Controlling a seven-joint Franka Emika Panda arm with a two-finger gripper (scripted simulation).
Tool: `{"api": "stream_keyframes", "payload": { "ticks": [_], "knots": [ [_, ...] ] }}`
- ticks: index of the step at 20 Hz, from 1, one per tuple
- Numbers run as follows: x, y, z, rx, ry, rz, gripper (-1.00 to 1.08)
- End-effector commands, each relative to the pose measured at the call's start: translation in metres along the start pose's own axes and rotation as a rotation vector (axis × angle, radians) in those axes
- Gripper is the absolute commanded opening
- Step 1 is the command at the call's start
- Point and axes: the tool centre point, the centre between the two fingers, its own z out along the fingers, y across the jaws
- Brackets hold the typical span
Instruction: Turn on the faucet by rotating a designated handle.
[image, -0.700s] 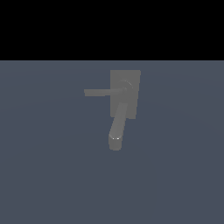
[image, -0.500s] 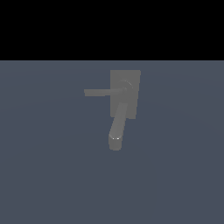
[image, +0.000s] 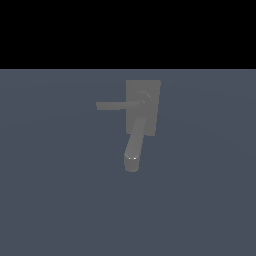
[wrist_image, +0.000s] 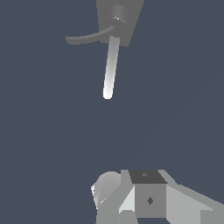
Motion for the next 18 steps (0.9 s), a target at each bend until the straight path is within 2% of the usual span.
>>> {"api": "stream_keyframes", "payload": {
  "ticks": [1,6,18],
  "knots": [
    [0.004,0.006,0.005,-0.041,-0.014,-0.011,-1.0],
    [0.014,0.022,0.018,-0.153,-0.051,-0.044,-1.0],
    [0.046,0.063,0.045,-0.465,-0.153,-0.171,-1.0]
  ]
}}
